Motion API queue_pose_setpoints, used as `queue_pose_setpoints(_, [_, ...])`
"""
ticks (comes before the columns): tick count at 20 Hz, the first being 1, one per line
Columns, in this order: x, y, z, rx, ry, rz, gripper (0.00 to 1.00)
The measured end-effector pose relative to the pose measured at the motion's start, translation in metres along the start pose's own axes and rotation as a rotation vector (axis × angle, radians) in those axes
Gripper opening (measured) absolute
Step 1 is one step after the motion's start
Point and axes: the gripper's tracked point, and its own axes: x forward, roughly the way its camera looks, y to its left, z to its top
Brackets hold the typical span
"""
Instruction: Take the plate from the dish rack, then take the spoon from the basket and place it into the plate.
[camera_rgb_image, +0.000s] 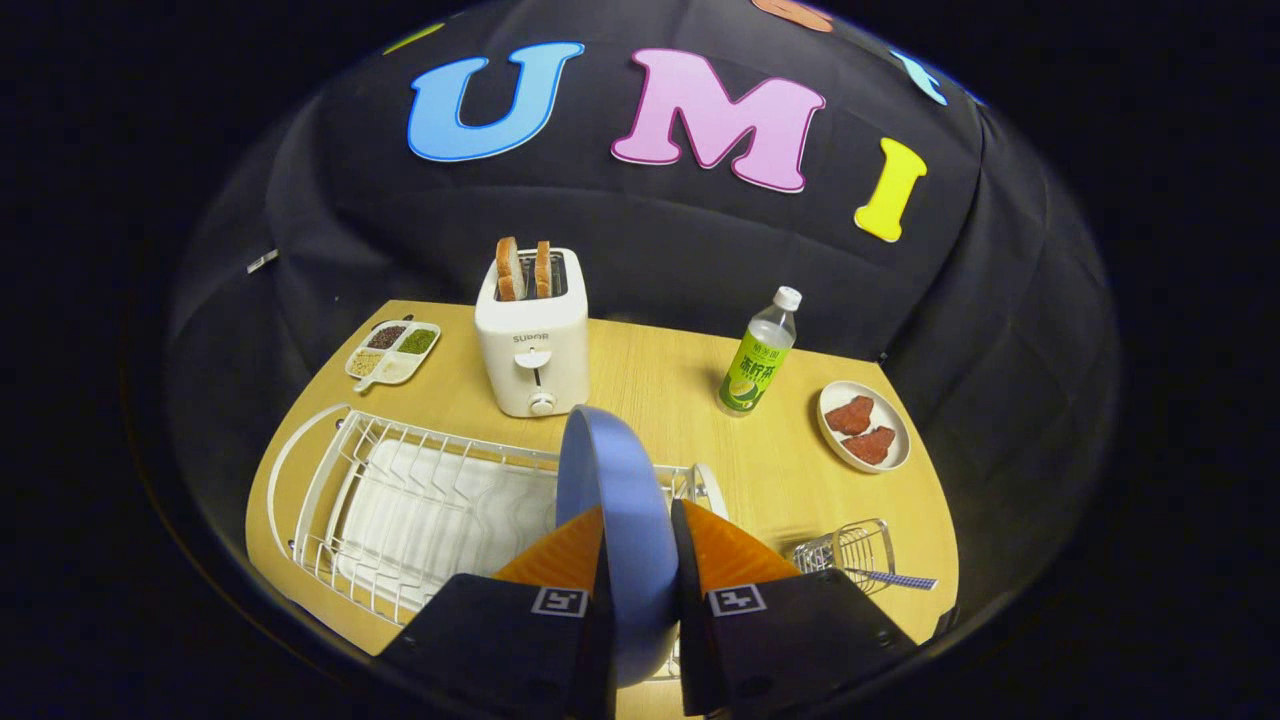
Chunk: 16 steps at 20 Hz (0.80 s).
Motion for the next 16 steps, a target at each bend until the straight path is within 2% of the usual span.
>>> queue_pose_setpoints(1, [0.0, -0.007, 0.003, -0.02, -0.026, -0.026, 0.28])
queue_pose_setpoints(3, [-0.004, -0.008, -0.001, -0.037, -0.03, -0.023, 0.27])
queue_pose_setpoints(7, [-0.004, -0.018, -0.007, 0.045, -0.008, 0.012, 0.26])
queue_pose_setpoints(11, [-0.008, -0.042, -0.011, 0.101, -0.009, 0.006, 0.26])
queue_pose_setpoints(16, [-0.032, -0.062, -0.006, 0.174, -0.036, 0.06, 0.26])
